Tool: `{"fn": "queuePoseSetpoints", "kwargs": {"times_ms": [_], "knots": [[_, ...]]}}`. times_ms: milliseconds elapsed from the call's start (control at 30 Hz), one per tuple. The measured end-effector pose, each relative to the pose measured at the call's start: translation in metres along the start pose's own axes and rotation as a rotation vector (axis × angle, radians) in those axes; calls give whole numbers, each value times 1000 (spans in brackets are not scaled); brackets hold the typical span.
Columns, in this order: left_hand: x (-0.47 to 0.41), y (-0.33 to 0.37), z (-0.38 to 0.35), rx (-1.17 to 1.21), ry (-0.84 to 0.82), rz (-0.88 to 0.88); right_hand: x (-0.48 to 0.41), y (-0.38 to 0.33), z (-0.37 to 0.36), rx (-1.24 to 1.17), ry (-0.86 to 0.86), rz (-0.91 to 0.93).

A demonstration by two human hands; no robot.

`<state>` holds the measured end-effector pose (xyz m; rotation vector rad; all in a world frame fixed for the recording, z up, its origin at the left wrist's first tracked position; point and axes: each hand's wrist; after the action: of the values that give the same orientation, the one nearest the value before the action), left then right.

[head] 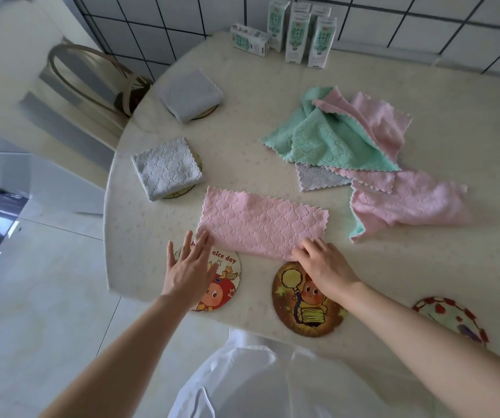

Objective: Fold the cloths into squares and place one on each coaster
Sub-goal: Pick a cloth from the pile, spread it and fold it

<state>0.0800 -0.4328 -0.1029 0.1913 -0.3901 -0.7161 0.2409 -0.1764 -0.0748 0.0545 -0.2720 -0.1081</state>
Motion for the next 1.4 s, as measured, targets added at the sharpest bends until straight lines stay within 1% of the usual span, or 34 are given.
{"fn": "queuePoseSetpoints", "kwargs": {"times_ms": [100,133,300,433,533,667,767,900,967,1067,1167,1233,1300,1400], "knots": [[3,11,0,-4,18,8,6,-3,3,-54,98,-11],[5,16,-1,-13,14,-13,10,-5,4,-73,127,-18],[20,56,-22,-1,-53,-258,39,-23,-1,-177,199,2],[31,80,-39,115,-26,-375,63,-47,7,-336,266,24],[37,87,-39,181,16,-436,73,-67,14,-444,258,32],[45,74,-41,203,-14,-535,83,-78,20,-519,206,93],[50,56,-42,193,-47,-657,83,-74,13,-452,229,95],[55,31,-39,164,-68,-819,72,-64,-8,-156,270,138],[58,23,-38,131,-96,-849,67,-60,-14,-36,224,211],[62,17,-35,123,-93,-850,64,-51,-20,38,119,307],[66,18,-31,207,-57,-791,65,-46,-23,32,62,344],[69,23,-26,344,-36,-692,65,-44,-24,23,58,358],[71,30,-17,508,-26,-541,62,-42,-26,-18,73,354],[62,37,-5,604,-57,-313,52,-40,-23,-163,65,318]]}}
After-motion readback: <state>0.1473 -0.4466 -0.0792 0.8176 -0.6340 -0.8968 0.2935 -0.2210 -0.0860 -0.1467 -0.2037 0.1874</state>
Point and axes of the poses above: each hand's wrist, its own x-axis away from the middle knuckle, its own z-axis out of the back of the hand, y = z × x, and after that the axes turned 9 degrees about x, right-handed
